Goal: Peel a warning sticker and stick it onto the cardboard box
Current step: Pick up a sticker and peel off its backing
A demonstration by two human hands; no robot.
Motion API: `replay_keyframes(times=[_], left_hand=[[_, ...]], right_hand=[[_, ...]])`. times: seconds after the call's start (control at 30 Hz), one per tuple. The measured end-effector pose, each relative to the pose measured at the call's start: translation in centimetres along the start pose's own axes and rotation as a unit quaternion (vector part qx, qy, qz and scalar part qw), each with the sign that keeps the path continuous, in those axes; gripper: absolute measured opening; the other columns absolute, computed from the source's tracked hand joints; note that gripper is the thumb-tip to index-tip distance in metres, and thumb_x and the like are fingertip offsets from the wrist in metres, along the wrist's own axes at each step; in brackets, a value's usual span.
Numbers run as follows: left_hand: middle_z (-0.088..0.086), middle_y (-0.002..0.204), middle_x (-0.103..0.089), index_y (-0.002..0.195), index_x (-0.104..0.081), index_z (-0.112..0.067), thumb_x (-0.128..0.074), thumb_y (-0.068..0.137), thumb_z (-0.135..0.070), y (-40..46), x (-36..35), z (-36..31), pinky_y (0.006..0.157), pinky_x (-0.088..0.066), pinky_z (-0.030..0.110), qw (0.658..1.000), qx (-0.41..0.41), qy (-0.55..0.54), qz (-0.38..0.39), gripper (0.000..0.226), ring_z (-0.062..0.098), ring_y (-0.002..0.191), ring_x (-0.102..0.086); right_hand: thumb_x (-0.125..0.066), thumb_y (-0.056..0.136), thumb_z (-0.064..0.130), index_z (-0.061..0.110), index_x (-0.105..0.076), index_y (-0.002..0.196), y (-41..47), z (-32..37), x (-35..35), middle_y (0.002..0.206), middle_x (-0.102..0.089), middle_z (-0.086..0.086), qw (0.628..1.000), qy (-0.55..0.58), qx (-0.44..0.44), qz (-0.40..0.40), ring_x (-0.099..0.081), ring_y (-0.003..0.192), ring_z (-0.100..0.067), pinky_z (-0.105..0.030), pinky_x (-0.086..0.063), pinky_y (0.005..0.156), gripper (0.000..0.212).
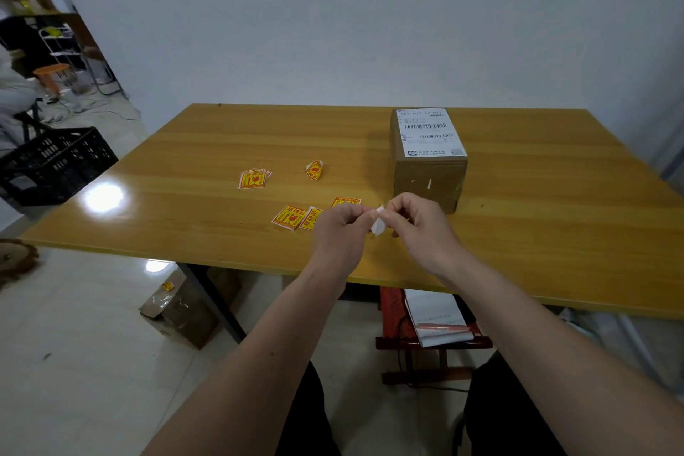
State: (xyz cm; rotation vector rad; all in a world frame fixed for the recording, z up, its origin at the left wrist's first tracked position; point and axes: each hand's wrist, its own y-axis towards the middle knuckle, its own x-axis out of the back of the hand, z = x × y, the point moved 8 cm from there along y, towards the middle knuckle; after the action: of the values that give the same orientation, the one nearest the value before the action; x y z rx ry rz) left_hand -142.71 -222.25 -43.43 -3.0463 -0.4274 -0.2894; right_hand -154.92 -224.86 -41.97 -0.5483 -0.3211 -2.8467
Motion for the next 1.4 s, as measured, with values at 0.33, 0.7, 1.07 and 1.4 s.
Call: replay_keyframes(times=[0.33, 0.7, 1.07, 1.4], left_hand=[[0.004, 0.071, -0.056, 0.068, -0.063, -0.015, -0.056, 0.092, -0.015, -0.1, -0.4, 0.3, 0.070, -0.046, 0.025, 0.998, 0.034, -0.044, 0.021, 0.025, 0.013, 0.071, -0.049], [0.002, 0.066, -0.052, 0.067, -0.062, -0.013, -0.056, 0.092, -0.011, -0.1, -0.5, 1.7, 0.071, -0.048, 0.027, 0.992, 0.073, -0.105, -0.005, 0.026, 0.012, 0.066, -0.047], [0.011, 0.078, -0.061, 0.071, -0.064, -0.010, -0.054, 0.092, -0.011, 0.5, -0.5, 1.3, 0.083, -0.054, 0.035, 0.994, 0.037, -0.099, 0.007, 0.023, 0.018, 0.074, -0.056], [0.011, 0.095, -0.068, 0.091, -0.068, -0.010, -0.050, 0.093, -0.004, -0.3, -1.0, 0.9, 0.082, -0.055, 0.030, 0.977, 0.050, -0.190, 0.077, 0.019, 0.021, 0.090, -0.064]], right_hand=[[-0.053, 0.092, 0.014, 0.011, -0.053, 0.077, 0.1, -0.8, 0.2, 0.074, -0.053, -0.008, 1.000, 0.005, 0.002, 0.010, -0.048, 0.071, -0.020, -0.035, -0.042, 0.067, 0.015], [-0.051, 0.093, 0.010, 0.018, -0.047, 0.072, 0.2, -1.6, -0.2, 0.067, -0.051, -0.001, 1.000, 0.014, 0.000, 0.004, -0.051, 0.066, -0.016, -0.027, -0.041, 0.063, 0.023], [-0.055, 0.092, 0.018, 0.005, -0.054, 0.089, 0.3, -1.4, 0.2, 0.076, -0.054, -0.006, 0.997, 0.073, -0.035, 0.010, -0.051, 0.068, -0.015, -0.024, -0.045, 0.065, 0.014], [-0.062, 0.086, 0.008, -0.009, -0.059, 0.083, 0.6, -0.5, 0.6, 0.076, -0.049, -0.013, 0.997, 0.078, -0.017, -0.008, -0.042, 0.068, -0.019, -0.026, -0.037, 0.061, 0.018]])
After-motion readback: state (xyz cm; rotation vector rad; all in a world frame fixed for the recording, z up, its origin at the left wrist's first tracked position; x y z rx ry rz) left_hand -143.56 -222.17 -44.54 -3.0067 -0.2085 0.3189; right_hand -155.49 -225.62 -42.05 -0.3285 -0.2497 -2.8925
